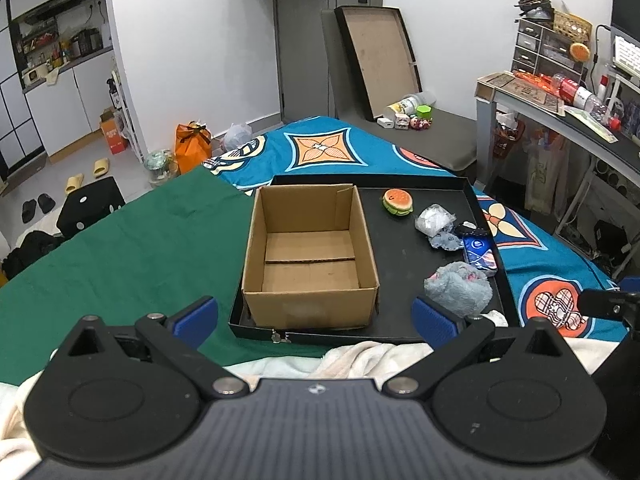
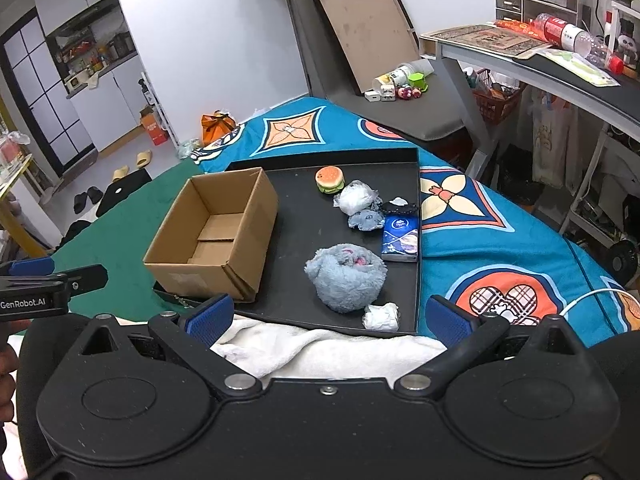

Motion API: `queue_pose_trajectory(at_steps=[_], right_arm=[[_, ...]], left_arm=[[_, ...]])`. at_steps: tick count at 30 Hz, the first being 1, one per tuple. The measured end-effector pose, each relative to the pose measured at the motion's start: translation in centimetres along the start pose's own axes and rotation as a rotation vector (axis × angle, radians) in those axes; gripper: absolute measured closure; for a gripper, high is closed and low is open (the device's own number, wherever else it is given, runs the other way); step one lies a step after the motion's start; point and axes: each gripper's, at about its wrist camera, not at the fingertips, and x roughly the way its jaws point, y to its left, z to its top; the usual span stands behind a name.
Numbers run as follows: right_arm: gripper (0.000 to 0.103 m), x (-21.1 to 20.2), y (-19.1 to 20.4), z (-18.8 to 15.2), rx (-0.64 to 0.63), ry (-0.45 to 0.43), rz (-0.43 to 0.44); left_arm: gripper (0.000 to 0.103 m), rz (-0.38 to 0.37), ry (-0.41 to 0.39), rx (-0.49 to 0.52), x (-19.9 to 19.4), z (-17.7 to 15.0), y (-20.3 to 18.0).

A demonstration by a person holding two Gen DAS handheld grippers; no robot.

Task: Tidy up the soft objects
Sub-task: 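Lower the right gripper onto the grey fluffy plush ball and close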

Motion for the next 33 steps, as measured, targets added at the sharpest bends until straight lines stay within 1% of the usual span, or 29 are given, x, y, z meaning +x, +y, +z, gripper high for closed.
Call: queue_pose_trajectory(at_steps=[4,10,20,29,33], right_arm=[[0.000,1.2,-0.5,0.1,0.009,0.014,-0.008],[0.000,3.0,-1.3,0.4,0.013,0.034,-0.020],[0.000,6.2,-1.8,1.1,0.073,0.054,0.023],[0.000,8.9,-1.3,2.0,0.127,0.057,0.021],[0.000,10.3,-1.7,2.4,0.181,0.054,0.018]], left_arm=[[0.001,0.010,0.021,-0.014,1.5,0.1,0.5],[0.001,0.003,0.046,-0.025,3.5,0.9,1.4],[0.001,0.028,0.073,-0.028,6.5,2.1,3.3],[0.002,0.003,0.126,-0.048,9.5,2.6,5.1],[0.003,0.004,0.148,-0.040,11.0,2.8,5.4]])
